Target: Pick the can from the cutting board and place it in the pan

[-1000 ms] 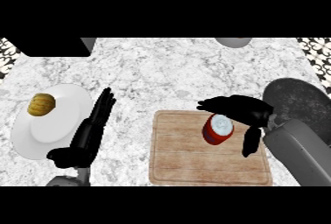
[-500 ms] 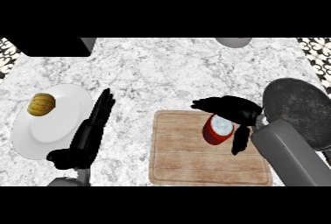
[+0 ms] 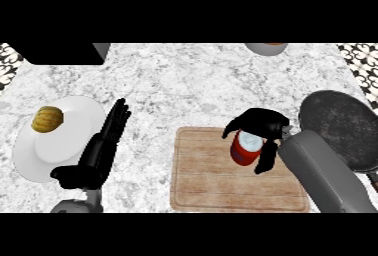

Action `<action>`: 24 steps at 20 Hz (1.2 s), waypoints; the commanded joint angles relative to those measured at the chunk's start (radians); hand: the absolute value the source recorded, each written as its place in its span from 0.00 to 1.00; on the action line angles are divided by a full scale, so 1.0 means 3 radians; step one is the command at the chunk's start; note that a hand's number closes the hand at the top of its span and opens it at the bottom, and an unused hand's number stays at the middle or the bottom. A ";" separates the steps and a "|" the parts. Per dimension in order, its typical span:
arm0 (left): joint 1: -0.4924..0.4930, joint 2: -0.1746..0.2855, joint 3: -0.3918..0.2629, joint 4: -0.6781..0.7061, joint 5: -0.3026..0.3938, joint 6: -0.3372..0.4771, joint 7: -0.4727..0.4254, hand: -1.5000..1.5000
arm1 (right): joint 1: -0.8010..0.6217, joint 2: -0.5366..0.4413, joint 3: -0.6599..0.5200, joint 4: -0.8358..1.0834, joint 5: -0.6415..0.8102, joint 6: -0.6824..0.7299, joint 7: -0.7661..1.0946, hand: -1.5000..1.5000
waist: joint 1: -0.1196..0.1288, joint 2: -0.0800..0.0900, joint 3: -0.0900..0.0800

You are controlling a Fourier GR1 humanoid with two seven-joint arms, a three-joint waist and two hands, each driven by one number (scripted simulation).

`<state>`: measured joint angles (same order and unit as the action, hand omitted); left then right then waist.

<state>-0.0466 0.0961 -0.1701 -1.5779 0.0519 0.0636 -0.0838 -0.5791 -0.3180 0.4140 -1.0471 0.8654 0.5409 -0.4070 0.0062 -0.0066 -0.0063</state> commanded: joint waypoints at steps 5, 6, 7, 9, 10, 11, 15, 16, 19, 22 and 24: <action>0.0108 -0.0035 0.0040 0.0023 -0.0039 -0.0053 -0.0132 0.50 | 0.0000 -0.0033 0.0035 0.0315 0.0436 -0.0454 -0.0490 1.00 | 0.0001 0.0025 0.0021; 0.0088 0.0067 0.0122 0.0034 0.0026 -0.0156 -0.0121 0.50 | 0.0168 0.0147 0.0173 0.0122 0.0500 -0.0431 -0.0230 1.00 | -0.0008 0.0022 0.0021; 0.0115 -0.0021 0.0047 0.0008 -0.0029 -0.0093 -0.0082 0.50 | 0.0050 0.0204 0.0062 0.0228 0.0487 -0.0450 -0.0272 1.00 | -0.0001 0.0023 0.0021; 0.0012 -0.0055 0.0086 0.0086 -0.0018 -0.0090 -0.0067 0.50 | 0.0120 0.0163 -0.0023 0.0220 0.0516 -0.0584 -0.0348 1.00 | -0.0009 0.0024 0.0021; 0.0078 -0.0051 0.0054 -0.0030 -0.0033 -0.0090 -0.0051 0.50 | 0.0197 0.0172 -0.0042 0.0055 0.0524 -0.0674 -0.0324 1.00 | -0.0012 0.0021 0.0021; 0.0240 -0.0068 -0.0050 -0.0220 -0.0125 -0.0015 0.0024 0.50 | 0.0291 0.0143 -0.0060 0.0023 0.0510 -0.0738 -0.0385 1.00 | -0.0007 0.0018 0.0022; 0.0128 -0.0002 0.0097 0.0024 -0.0045 -0.0122 -0.0133 0.50 | 0.0184 0.0346 -0.0427 0.0008 0.0400 -0.0832 0.0115 1.00 | -0.0023 0.0016 0.0020; 0.0021 -0.0062 0.0130 0.0066 -0.0029 -0.0042 -0.0037 0.50 | 0.0324 0.0381 -0.0533 -0.0156 0.0366 -0.0838 0.0446 1.00 | -0.0107 -0.0004 0.0018; 0.0121 -0.0034 0.0178 0.0044 -0.0013 -0.0030 -0.0079 0.50 | 0.0666 0.0581 -0.0781 -0.0243 0.0433 -0.1191 0.1230 1.00 | -0.0260 -0.0051 0.0011; 0.0120 -0.0011 0.0218 -0.0025 -0.0038 0.0026 -0.0048 0.50 | 0.0883 0.0745 -0.0874 -0.0611 0.0579 -0.1485 0.1850 1.00 | -0.0294 -0.0077 0.0010; 0.0185 0.0043 0.0238 0.0004 -0.0018 -0.0038 -0.0094 0.50 | 0.1046 0.0807 -0.0794 -0.0986 0.0815 -0.1752 0.2144 1.00 | -0.0274 -0.0072 0.0008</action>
<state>-0.0084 0.0922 -0.1128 -1.5748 0.0428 0.0603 -0.1014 -0.3513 -0.1220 0.1836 -1.2238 1.0278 0.1290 0.0351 -0.0657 -0.0307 -0.0064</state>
